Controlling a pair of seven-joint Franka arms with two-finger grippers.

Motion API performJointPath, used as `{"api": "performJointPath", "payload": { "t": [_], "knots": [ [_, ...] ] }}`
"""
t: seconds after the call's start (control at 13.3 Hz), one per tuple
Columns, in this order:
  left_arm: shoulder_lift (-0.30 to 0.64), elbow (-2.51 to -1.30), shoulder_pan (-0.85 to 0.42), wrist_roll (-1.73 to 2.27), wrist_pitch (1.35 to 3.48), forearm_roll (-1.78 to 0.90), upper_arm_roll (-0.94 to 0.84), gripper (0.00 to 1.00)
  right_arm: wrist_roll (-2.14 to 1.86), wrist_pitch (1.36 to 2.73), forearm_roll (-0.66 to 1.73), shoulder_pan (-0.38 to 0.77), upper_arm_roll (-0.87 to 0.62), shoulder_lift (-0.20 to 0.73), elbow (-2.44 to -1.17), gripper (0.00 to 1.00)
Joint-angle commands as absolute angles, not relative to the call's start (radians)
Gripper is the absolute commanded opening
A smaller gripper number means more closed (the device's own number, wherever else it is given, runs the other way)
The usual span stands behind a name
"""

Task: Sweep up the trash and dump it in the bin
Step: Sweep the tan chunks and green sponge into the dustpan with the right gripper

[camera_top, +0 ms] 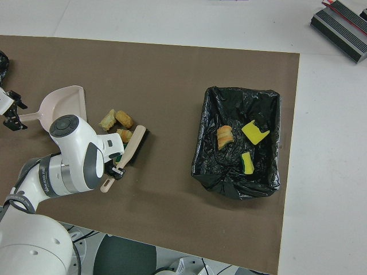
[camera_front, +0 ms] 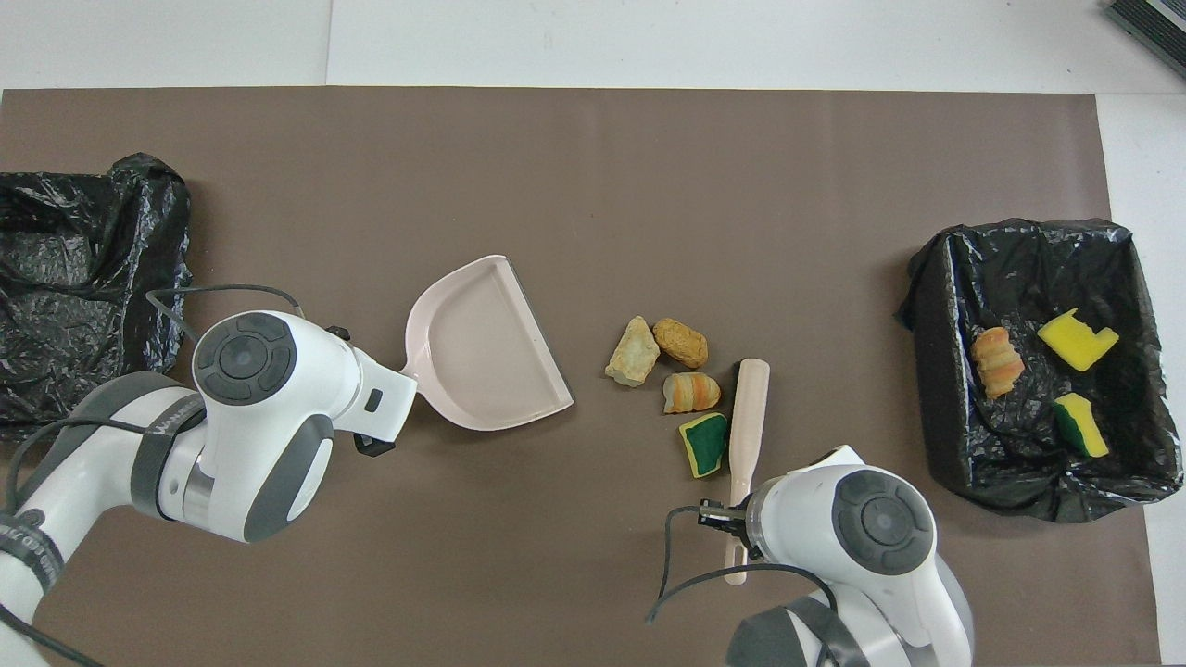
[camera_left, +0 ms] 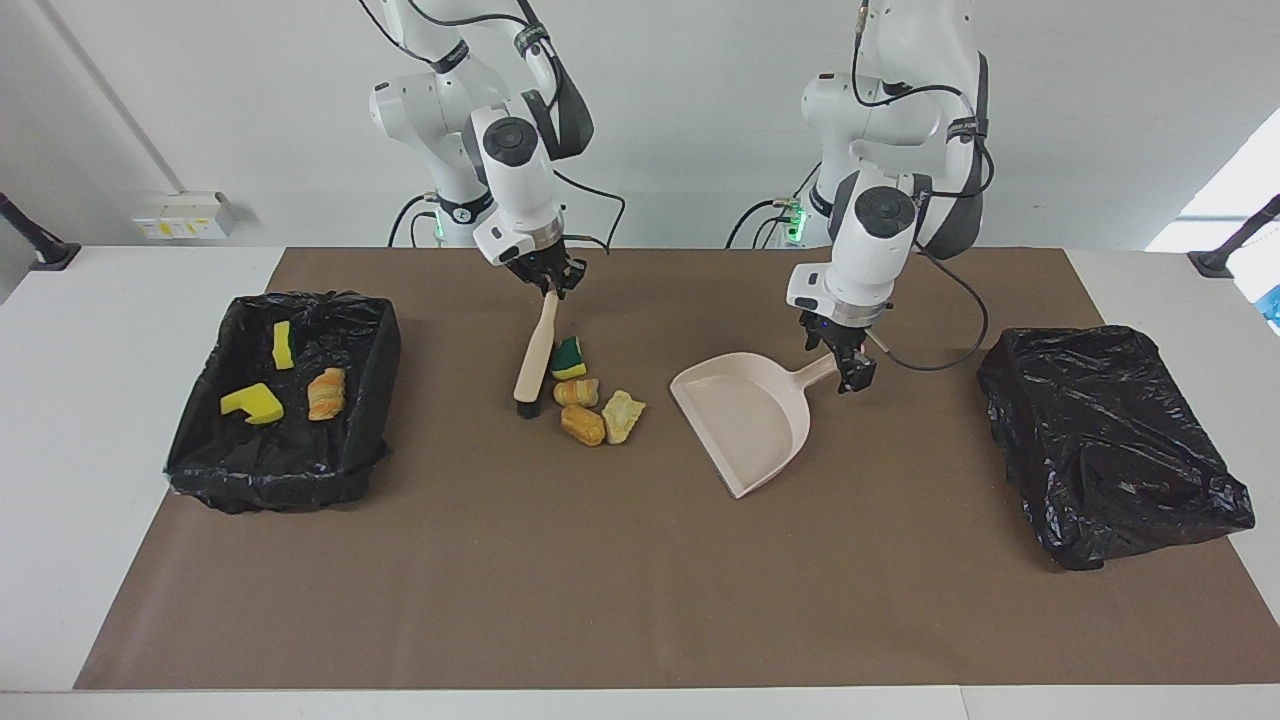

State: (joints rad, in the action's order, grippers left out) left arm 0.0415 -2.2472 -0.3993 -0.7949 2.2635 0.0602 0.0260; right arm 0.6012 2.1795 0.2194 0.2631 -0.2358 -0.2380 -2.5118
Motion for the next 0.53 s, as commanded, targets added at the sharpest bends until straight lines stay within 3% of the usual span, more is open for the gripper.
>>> {"api": "performJointPath", "payload": {
  "t": [0.0, 0.08, 0.15, 0.23, 0.45],
  "knots": [
    [0.049, -2.238, -0.416, -0.772, 2.266, 0.064, 0.038, 0.91, 0.685, 2.203, 0.245, 0.299, -0.239, -0.149, -2.454, 0.00],
    [0.049, -2.238, -0.416, -0.770, 2.258, 0.064, 0.038, 0.65, 0.719, 2.244, 0.245, 0.322, -0.239, -0.125, -2.441, 0.00],
    [0.049, -2.237, -0.414, -0.775, 2.252, 0.064, 0.038, 0.12, 0.747, 2.259, 0.245, 0.330, -0.239, -0.109, -2.425, 0.00],
    [0.051, -2.235, -0.408, -0.779, 2.256, 0.064, 0.038, 0.00, 0.768, 2.253, 0.245, 0.331, -0.239, -0.089, -2.395, 0.00],
    [0.054, -2.224, -0.411, -0.778, 2.258, 0.064, 0.038, 0.00, 0.807, 2.249, 0.259, 0.333, -0.241, -0.052, -2.336, 0.00]
  ]
}}
